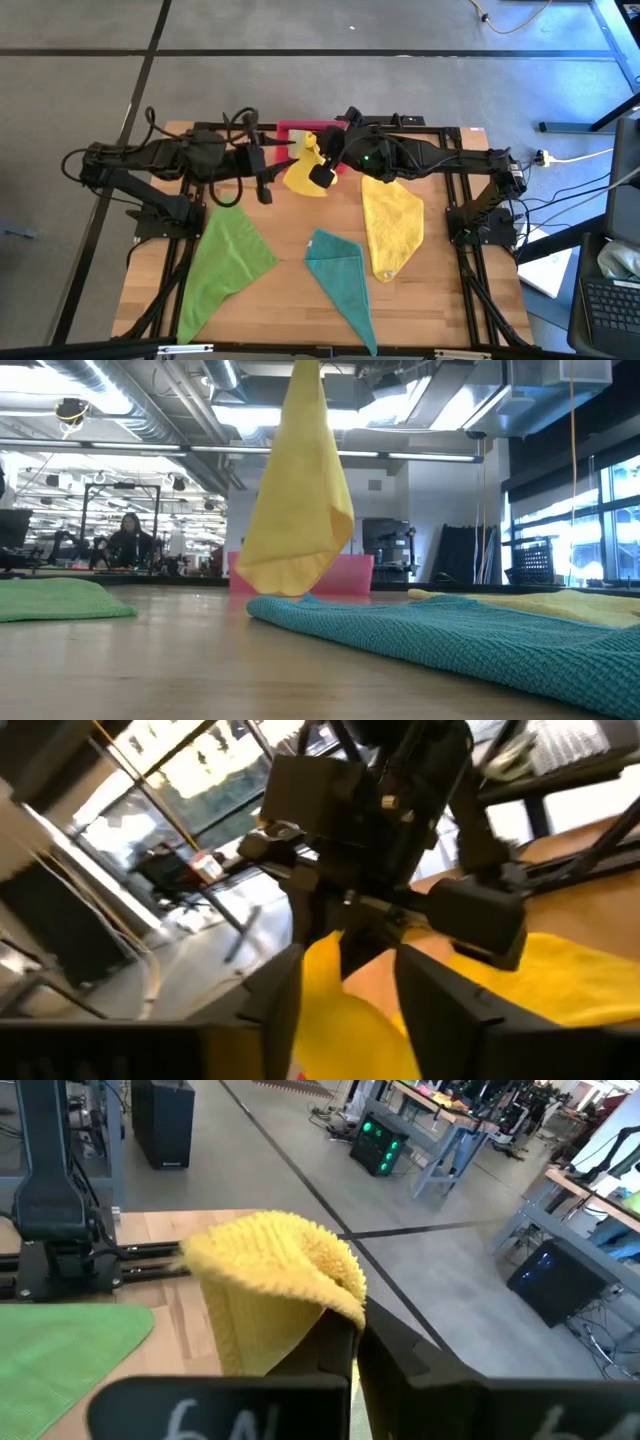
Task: Fold microfiber towels
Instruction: Fold the left yellow microfiber cloth
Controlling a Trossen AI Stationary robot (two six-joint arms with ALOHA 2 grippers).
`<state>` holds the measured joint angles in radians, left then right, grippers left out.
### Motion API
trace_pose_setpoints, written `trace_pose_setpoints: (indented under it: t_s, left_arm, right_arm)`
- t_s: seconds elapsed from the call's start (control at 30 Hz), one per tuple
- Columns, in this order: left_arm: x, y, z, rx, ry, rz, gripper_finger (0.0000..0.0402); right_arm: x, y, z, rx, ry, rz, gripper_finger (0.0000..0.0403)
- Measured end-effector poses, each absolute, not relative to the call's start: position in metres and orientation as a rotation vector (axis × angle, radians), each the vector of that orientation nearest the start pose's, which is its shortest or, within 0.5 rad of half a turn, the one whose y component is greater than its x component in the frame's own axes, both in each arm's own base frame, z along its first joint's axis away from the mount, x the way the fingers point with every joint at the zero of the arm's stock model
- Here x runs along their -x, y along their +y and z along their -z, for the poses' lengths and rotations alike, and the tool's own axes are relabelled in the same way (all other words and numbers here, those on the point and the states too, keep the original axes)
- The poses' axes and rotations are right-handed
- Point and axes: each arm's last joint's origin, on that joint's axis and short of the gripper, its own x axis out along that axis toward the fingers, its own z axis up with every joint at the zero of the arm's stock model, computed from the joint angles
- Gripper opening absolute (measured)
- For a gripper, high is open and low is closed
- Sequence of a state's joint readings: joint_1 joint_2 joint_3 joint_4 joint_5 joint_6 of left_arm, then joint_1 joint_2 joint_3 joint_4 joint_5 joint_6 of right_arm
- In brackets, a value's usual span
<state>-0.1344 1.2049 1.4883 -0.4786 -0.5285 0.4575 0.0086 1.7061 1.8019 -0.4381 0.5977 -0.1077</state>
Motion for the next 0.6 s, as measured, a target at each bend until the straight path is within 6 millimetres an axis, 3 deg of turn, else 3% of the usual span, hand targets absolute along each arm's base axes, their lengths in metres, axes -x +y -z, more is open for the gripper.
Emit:
trace_pose_setpoints:
  t_s: [0.2,0.43,0.6]
  left_arm:
    - [-0.247,-0.010,-0.450,-0.545,0.325,-0.346,0.0213]
    - [-0.281,-0.012,-0.426,-0.647,0.430,-0.341,0.0218]
    - [-0.288,-0.017,-0.422,-0.670,0.454,-0.441,0.0218]
  right_arm:
    - [-0.381,-0.012,-0.419,0.198,0.346,0.543,0.0014]
    - [-0.382,-0.010,-0.418,0.183,0.347,0.485,0.0014]
    - [-0.381,-0.011,-0.416,0.173,0.369,0.496,0.0015]
